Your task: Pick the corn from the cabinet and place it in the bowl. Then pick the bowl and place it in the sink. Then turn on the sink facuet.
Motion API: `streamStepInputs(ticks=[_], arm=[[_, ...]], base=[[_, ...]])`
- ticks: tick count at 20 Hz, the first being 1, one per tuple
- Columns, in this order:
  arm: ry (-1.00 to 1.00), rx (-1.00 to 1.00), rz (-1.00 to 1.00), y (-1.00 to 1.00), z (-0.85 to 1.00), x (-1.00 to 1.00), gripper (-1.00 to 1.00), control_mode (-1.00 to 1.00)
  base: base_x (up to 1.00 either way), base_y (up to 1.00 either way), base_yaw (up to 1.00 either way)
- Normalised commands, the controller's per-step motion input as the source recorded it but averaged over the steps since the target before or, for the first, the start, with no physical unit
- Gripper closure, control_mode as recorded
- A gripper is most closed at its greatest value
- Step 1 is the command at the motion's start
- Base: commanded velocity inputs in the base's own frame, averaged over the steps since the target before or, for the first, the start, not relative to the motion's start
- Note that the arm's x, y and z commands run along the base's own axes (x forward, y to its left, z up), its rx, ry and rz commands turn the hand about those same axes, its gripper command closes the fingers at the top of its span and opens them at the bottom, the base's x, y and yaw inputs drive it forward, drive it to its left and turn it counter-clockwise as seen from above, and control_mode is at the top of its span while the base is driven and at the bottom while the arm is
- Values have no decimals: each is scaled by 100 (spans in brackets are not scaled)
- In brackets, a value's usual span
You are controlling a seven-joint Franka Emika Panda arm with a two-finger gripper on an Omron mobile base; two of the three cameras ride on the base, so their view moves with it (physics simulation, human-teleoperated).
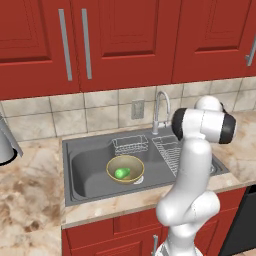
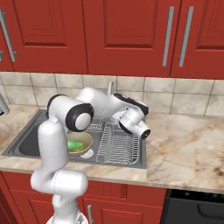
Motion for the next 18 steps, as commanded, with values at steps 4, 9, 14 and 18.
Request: streamStepInputs(ticks=[4,9,14,18], arm=[[0,0,4,0,-17,51,-100,-100],[0,0,1,0,-30,34,-100,-100],[0,0,0,8,-16,35,-100,-100],[0,0,0,23,-1,31,-100,-100]], base=[[0,0,0],[0,0,0],[0,0,0],[0,0,0]])
